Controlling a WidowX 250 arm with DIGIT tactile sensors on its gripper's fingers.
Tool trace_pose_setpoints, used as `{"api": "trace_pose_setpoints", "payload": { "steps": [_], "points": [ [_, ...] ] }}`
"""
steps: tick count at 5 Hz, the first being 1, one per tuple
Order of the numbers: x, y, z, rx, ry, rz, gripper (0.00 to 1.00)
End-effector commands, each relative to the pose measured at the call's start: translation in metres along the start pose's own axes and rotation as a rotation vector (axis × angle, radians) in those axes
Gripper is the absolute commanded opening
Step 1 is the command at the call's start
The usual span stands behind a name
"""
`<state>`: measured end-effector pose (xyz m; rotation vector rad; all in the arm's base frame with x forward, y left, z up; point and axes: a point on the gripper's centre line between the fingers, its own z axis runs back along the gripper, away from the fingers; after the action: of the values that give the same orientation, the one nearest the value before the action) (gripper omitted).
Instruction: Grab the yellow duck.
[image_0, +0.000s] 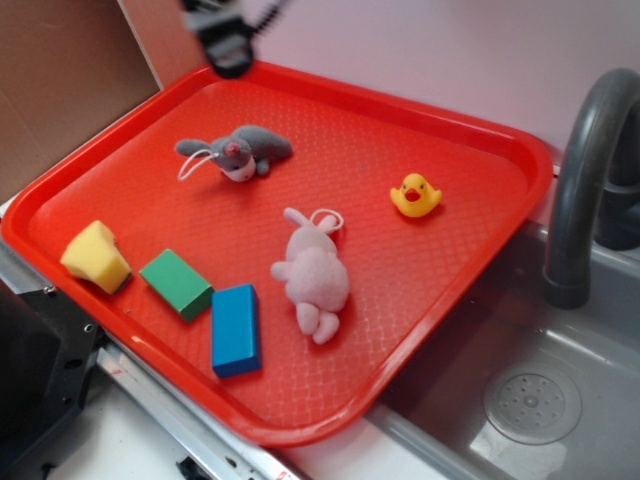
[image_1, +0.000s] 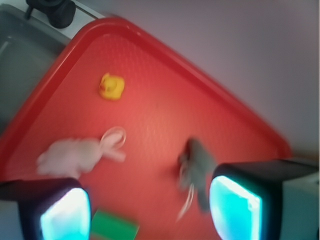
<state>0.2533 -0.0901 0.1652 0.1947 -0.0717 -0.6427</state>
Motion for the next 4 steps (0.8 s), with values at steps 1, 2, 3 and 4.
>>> {"api": "trace_pose_setpoints", "payload": {
  "steps": [1,2,3,4],
  "points": [
    [0.055,-0.009,-0.047,0.043,0.045,-0.170,1.00],
    [0.065,-0.008,-0.073,0.018,0.091,-0.215,1.00],
    [0.070,-0.011,-0.092,-0.022,0.125,-0.268,1.00],
    [0.071,-0.022,-0.108,-0.104,0.160,-0.344,1.00]
  ]
}}
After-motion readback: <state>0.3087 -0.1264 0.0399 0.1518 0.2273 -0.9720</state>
